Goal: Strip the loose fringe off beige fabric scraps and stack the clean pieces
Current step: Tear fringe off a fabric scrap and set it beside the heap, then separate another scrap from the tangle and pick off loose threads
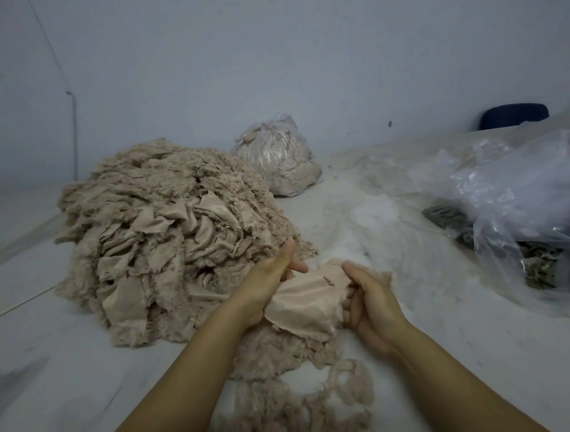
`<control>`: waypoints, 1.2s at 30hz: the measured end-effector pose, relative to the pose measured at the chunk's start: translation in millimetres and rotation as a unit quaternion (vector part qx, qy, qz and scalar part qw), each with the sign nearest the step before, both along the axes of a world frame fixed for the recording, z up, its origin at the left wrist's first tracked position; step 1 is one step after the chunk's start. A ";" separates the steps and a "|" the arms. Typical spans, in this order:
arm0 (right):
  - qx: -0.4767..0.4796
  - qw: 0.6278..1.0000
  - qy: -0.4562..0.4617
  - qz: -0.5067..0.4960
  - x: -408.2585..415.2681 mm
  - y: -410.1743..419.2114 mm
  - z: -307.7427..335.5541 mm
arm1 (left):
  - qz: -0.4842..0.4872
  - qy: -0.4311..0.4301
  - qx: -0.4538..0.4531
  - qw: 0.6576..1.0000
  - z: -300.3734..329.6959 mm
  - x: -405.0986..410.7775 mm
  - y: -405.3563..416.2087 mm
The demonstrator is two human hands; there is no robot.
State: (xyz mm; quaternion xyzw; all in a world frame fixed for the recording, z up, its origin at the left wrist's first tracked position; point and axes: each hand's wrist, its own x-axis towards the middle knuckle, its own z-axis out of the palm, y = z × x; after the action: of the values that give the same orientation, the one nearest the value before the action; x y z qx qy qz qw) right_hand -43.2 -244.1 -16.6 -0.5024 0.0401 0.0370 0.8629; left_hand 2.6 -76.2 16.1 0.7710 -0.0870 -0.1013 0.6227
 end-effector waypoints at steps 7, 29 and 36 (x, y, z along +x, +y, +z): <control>-0.095 0.993 -0.063 0.012 -2.7 3.5 -3.6 | -0.132 0.067 -0.037 0.988 -1.5 -9.4 -7.8; -0.340 0.923 -0.169 -0.064 1.9 -4.8 -0.3 | -0.097 0.066 -0.092 0.989 12.7 -3.0 5.8; -0.152 0.983 -0.103 -0.025 -5.0 1.3 -4.5 | -0.019 0.098 -0.247 0.964 12.8 0.0 -21.1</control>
State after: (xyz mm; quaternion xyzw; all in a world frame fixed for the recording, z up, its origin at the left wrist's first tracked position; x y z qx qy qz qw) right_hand -48.1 -242.8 -21.1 -0.6280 -0.0312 -0.0429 0.7764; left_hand 2.6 -97.2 28.9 0.5775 -0.0628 -0.1631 0.7975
